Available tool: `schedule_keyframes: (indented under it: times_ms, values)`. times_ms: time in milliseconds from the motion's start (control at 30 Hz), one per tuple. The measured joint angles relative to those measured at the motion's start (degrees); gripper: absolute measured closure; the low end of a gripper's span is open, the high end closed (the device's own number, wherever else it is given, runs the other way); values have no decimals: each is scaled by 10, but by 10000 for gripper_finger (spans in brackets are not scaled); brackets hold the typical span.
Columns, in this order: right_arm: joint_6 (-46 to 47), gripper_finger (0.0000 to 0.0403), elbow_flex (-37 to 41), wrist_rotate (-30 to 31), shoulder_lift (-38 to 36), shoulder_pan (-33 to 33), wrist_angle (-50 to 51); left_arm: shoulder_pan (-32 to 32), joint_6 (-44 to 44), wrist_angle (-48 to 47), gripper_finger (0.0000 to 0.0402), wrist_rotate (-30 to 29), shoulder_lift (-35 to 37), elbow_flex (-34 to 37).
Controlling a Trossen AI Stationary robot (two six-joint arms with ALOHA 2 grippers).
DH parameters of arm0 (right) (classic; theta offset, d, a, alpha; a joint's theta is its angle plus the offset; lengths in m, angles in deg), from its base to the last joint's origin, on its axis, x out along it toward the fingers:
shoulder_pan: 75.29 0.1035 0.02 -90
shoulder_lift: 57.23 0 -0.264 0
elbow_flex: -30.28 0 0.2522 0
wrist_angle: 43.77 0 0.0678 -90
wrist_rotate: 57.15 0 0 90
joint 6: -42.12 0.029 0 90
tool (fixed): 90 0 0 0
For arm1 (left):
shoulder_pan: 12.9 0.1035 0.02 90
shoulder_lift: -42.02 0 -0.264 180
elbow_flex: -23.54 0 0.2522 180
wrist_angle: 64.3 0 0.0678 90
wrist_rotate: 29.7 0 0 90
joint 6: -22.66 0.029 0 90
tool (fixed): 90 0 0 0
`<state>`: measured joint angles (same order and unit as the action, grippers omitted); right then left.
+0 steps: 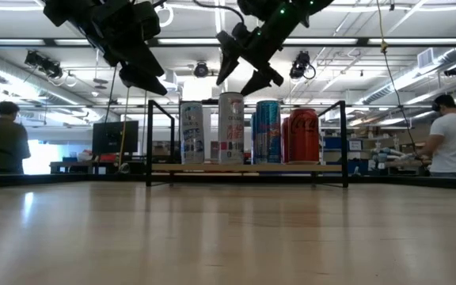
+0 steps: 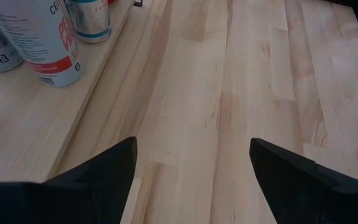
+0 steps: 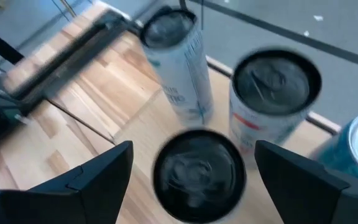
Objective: Place canned beverage on shelf
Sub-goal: Put the white and blue soda can on the shelf aligned with the other white and blue soda can
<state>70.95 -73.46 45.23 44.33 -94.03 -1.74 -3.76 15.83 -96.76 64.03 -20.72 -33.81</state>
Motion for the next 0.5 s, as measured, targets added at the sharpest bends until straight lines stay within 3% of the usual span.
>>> schedule_keyframes:
  times_ms: [133, 500]
  values:
    - [-8, 57, 0, -16, -21, 3, -4, 0, 0, 0, 88, 0, 0, 0]
    - [-88, 57, 0, -197, -96, 6, -3, -1, -17, -1, 88, 0, 0, 0]
